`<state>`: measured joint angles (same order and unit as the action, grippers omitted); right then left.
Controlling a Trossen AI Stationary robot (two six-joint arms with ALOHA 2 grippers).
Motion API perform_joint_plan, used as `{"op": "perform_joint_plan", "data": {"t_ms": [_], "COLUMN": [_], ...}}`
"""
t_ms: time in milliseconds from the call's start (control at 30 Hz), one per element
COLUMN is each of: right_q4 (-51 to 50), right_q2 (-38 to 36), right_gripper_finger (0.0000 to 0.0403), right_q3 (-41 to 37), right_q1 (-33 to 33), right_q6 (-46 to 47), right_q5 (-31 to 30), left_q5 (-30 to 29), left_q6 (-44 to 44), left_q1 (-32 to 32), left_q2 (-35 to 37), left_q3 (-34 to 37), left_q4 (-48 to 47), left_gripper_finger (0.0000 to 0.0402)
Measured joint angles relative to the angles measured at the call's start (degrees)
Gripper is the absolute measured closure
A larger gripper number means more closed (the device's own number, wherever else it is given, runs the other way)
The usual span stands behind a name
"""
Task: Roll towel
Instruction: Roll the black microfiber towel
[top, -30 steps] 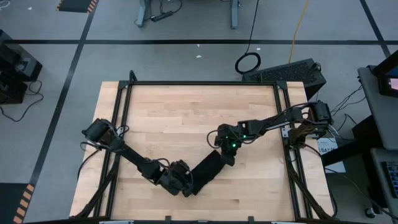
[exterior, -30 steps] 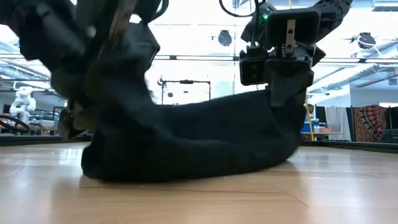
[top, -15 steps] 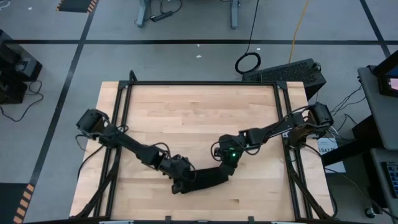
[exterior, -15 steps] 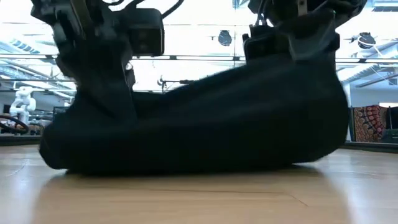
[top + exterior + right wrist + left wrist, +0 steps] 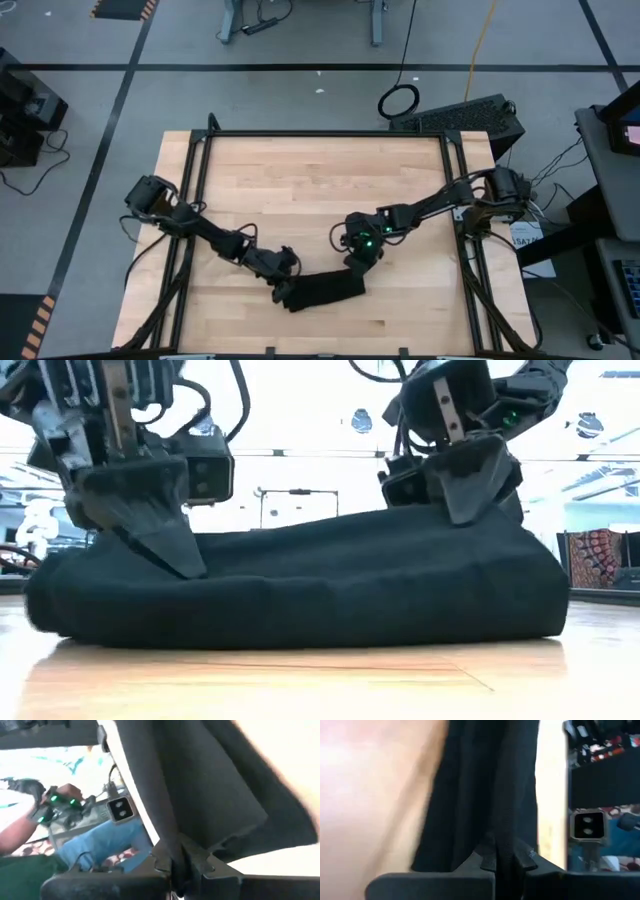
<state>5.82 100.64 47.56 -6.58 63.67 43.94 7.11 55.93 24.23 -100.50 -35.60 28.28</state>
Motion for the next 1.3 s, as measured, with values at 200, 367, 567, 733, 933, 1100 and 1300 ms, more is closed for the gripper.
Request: {"op": "perform_joint_plan", "data": {"t_ms": [200,367,567,733,933,1100,1300], "right_q4": [-2.53,-13.99,-24.8,-13.44,1.79,8.44,16.43], "right_q2": [-1.31,-7.33,-17.61,-21.73,-13.63,-3.44,5.73], "right_gripper_finger": [0.0387,0.0336,0.0263,0.027,0.0363,0.0392,0.04], "right_q3": [0.53,0.56,0.51,0.46,-0.3,-0.49,-0.45], "right_q1": [0.17,0.79,0.58,-4.86,-9.42,-8.38,-7.38], "right_q6": [-2.72,-11.86,-31.1,-41.76,-42.56,-40.35,-35.25], "right_q5": [-2.57,-4.74,-16.86,-23.56,-31.82,-35.24,-33.3], "left_q5": [1.31,3.35,5.5,8.09,8.07,8.05,8.0], "left_q6": [-0.29,-0.1,0.82,2.7,4.23,3.75,3.76], "left_q1": [-1.75,-3.32,-4.83,-5.73,-6.35,-6.31,-6.37], "left_q2": [-0.63,-0.69,-0.69,-0.69,-0.69,-0.66,-0.58], "left_q3": [0.4,0.37,0.31,0.29,0.25,0.24,0.16], "left_q4": [3.45,3.14,3.85,3.1,2.9,2.16,1.33], "left_gripper_finger": [0.0392,0.0392,0.0392,0.0392,0.0391,0.0385,0.0383]}}
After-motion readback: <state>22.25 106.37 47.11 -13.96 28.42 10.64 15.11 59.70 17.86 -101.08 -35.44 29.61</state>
